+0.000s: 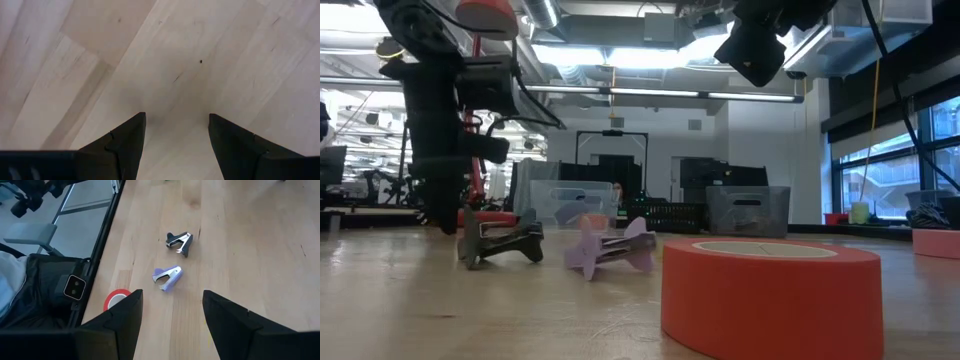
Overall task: Pick and place Stapler, Stapler remover, tape
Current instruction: Put the yellow stapler into the left black bin
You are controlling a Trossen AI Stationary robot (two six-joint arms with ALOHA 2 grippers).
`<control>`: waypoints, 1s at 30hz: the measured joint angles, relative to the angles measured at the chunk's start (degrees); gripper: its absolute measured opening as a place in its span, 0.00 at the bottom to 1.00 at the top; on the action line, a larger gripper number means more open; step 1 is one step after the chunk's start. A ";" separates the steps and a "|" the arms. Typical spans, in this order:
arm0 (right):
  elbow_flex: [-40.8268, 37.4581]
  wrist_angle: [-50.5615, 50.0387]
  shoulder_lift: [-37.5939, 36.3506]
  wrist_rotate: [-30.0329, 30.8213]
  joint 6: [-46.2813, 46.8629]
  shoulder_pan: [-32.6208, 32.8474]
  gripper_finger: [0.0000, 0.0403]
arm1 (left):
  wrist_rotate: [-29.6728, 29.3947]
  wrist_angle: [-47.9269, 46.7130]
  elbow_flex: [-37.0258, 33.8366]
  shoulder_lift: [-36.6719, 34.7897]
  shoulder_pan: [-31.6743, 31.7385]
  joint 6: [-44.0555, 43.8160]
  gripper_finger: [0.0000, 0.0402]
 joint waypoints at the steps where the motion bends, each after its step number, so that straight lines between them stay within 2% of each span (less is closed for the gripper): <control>1: 0.00 -0.01 0.00 0.00 -0.46 0.00 0.52 | 0.07 0.06 -0.02 -0.05 0.18 0.02 0.52; 7: -0.02 -0.68 0.00 1.46 -0.33 0.00 0.52 | -0.28 0.10 -0.01 -0.05 0.21 0.15 0.52; 16: -0.03 -5.81 1.12 1.49 6.97 1.01 0.52 | 1.76 0.17 -0.01 -0.07 0.04 0.04 0.52; 24: -0.04 -2.23 10.95 1.51 11.62 3.96 0.52 | 0.60 2.49 -0.08 -0.05 0.04 0.15 0.52; 30: -0.04 1.40 18.61 4.46 12.61 4.07 0.52 | -0.55 4.08 -0.08 -0.05 0.04 0.17 0.52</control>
